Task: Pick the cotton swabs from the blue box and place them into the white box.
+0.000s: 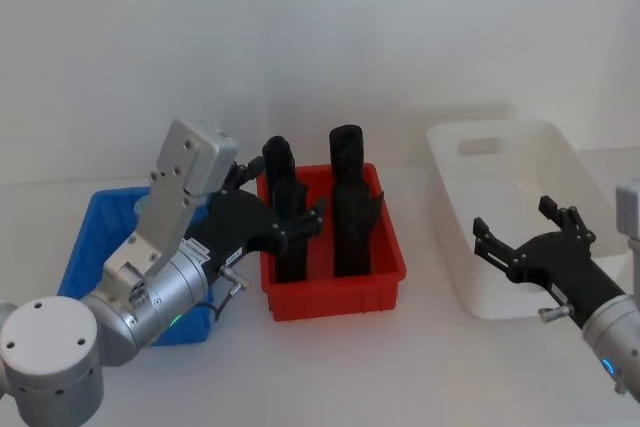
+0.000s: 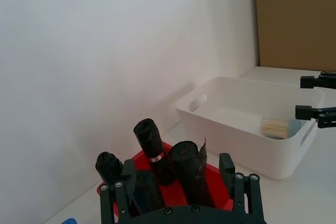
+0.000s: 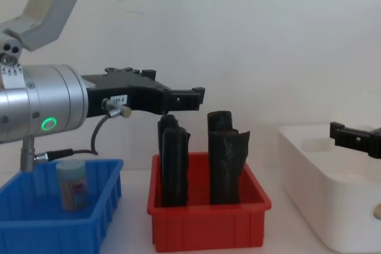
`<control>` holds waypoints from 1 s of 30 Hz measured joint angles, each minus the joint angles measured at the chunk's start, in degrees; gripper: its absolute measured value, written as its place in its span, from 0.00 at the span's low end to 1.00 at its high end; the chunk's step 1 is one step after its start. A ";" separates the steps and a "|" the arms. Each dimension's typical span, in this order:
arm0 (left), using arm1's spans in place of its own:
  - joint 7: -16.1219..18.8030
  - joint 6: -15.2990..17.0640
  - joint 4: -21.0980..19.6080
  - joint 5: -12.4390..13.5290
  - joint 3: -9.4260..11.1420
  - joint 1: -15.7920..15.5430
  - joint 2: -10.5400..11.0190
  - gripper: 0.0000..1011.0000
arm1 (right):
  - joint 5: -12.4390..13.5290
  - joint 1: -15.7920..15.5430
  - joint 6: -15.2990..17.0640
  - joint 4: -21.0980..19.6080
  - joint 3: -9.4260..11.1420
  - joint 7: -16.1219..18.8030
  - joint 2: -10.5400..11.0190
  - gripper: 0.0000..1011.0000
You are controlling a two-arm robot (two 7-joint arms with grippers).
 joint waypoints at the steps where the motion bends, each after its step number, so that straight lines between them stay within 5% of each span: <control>1: 0.56 -0.42 0.09 0.17 0.13 0.19 -0.08 0.99 | 0.10 -0.84 -0.11 -1.06 -0.06 -0.10 0.06 0.99; 15: 11.10 -7.91 1.78 3.33 2.59 4.08 -1.59 0.99 | 0.59 -5.34 -0.66 -6.56 -0.36 -0.71 0.48 0.99; 30: 14.21 -10.08 2.27 4.27 3.31 5.23 -2.03 0.99 | 0.53 -5.08 -0.72 -6.22 -0.34 -0.48 0.25 0.99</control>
